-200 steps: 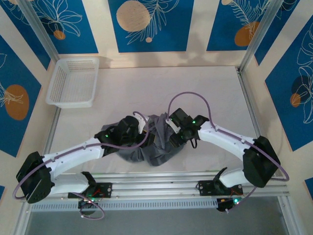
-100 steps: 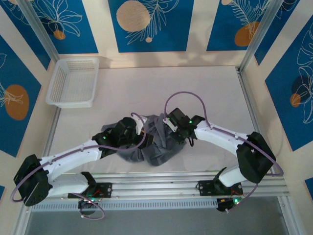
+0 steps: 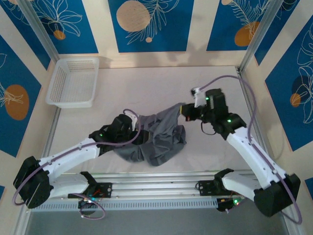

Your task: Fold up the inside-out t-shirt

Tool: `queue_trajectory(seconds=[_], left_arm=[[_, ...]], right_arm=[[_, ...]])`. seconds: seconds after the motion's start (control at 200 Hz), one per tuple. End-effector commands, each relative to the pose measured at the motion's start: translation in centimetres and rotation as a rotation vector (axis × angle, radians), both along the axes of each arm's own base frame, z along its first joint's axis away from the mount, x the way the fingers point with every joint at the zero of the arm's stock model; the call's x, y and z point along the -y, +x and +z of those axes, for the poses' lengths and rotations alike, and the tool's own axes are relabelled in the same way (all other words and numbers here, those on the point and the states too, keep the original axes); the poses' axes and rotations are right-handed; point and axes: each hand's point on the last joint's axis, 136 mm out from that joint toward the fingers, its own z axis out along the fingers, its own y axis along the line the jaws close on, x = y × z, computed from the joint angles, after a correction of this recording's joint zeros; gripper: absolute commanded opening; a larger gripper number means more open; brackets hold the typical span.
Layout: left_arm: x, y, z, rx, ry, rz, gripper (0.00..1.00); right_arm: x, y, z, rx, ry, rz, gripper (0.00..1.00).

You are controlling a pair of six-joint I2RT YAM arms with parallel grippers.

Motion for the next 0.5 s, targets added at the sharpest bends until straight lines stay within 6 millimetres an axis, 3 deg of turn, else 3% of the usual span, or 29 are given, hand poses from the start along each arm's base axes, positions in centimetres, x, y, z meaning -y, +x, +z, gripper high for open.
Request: queue_trajectory(seconds=[0.0,0.1,0.225,0.26,0.3,0.35,0.395,0.495], left_arm=[[0.5,-2.8,-3.6,-0.190,0.029,-0.077,0.73],[0.7,-5.3,-7.7,-0.327,0.111,-0.117,0.77],[1.0,-6.1,-10.1,-0.388,0.177,-0.103,0.82],[0.3,-5.6,-10.5,-0.375,0.225,-0.067,0.78],[-0.5,-4.7,-10.4,-0.344,0.271,-0.017,0.64],[-1.2,-3.3,-8.7,-0.270,0.295,0.038,0.30],[-1.3,-1.9,-5.5,-0.185,0.258,0.059,0.02],[-2.4,0.9,4.6,0.023,0.121,0.106,0.00]], right_arm=[[-1.6,0.2,5.4,-0.009,0.286,0.004,0.00],[-1.1,1.1,6.4,0.003,0.290,-0.051,0.00],[-0.9,1.5,6.9,-0.002,0.297,-0.073,0.00],[-0.9,1.5,7.3,-0.003,0.304,-0.075,0.00],[-0.8,1.4,7.8,0.000,0.315,-0.080,0.00],[-0.3,1.5,9.0,0.006,0.342,-0.106,0.00],[0.5,1.5,10.5,0.012,0.375,-0.138,0.00],[2.7,1.0,14.9,0.079,0.414,-0.208,0.00]])
